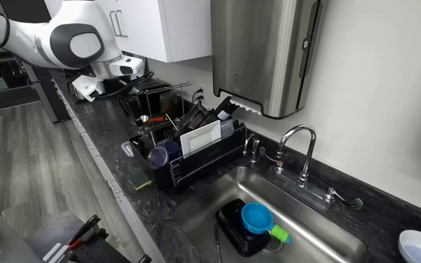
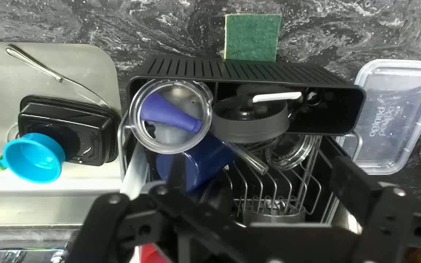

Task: Put the blue pan on the the dish dryer

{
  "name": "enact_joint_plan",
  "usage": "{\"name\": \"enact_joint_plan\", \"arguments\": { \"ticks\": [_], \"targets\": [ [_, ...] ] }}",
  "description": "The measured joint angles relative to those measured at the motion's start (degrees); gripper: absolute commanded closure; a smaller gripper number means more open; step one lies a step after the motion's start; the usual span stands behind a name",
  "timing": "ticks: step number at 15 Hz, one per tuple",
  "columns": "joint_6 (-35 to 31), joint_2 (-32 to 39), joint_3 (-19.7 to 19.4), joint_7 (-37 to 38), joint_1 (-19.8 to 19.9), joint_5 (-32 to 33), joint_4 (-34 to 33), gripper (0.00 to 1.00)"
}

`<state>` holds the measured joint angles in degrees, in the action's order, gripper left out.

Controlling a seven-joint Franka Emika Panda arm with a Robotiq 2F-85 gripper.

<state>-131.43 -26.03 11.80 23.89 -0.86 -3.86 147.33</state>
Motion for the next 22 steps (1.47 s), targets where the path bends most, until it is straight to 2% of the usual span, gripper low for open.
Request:
{"name": "enact_joint_plan", "arguments": {
  "ticks": [12, 17, 22],
  "targets": [
    [0.00, 0.01, -0.48, -0.29, -0.01, 0.02, 0.00, 0.00],
    [-0.75, 1.79, -5.80, -4.12, 1.05, 0.08, -1.41, 0.00],
    [-1.62, 6.28, -11.89, -8.72, 4.69, 1.77, -5.23, 0.00]
  ]
}}
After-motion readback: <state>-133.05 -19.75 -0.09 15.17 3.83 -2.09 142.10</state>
